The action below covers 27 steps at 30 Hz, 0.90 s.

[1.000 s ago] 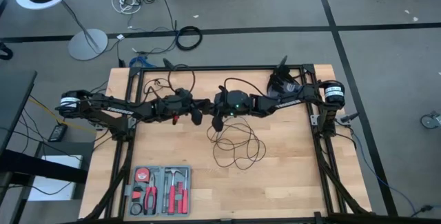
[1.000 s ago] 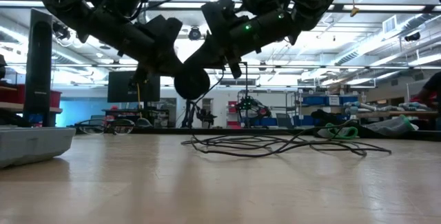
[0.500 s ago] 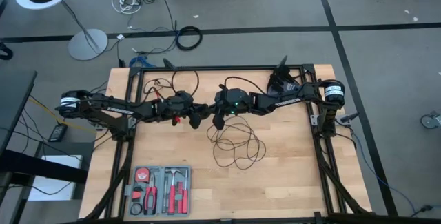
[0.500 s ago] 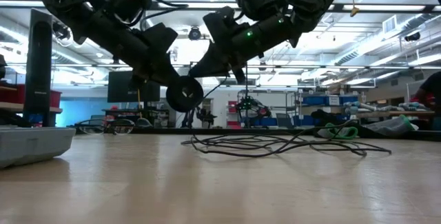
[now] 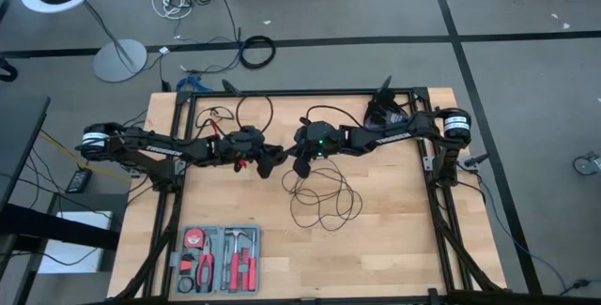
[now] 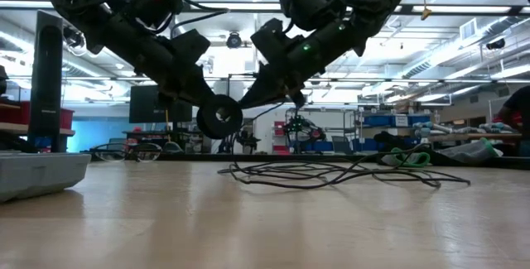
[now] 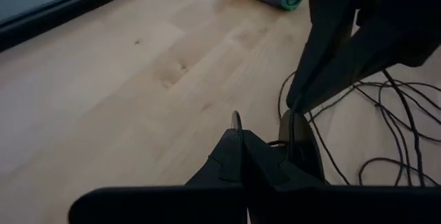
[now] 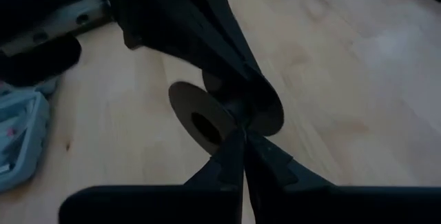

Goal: Coil cords
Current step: Coil the black wire onto the black spool

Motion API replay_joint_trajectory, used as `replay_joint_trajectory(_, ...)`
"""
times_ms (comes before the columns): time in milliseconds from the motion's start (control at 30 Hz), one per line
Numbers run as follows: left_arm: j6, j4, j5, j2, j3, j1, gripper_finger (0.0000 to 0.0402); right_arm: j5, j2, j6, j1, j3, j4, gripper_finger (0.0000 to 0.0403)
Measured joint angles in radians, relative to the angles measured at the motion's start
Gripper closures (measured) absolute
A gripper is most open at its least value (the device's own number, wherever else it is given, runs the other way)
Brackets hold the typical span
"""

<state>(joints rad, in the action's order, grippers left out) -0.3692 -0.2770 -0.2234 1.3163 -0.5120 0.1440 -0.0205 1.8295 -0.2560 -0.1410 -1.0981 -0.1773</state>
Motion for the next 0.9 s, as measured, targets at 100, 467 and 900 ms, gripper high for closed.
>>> replay_joint_trajectory(100, 0.004, 0.019, 0.023, -0.001, 0.0, 0.0, 0.0401, 0.034, -0.013, 0.043, -0.001, 0.0, 0.025, 0.0381)
replay_joint_trajectory(467, 0.02, 0.04, 0.012, -0.001, 0.0, 0.0, 0.0401, 0.04, -0.017, -0.01, -0.016, 0.001, 0.193, 0.0287)
replay_joint_trajectory(900, 0.017, 0.113, -0.049, -0.001, 0.0, 0.0, 0.0401, -0.024, -0.016, -0.038, -0.003, 0.0, 0.238, 0.0281)
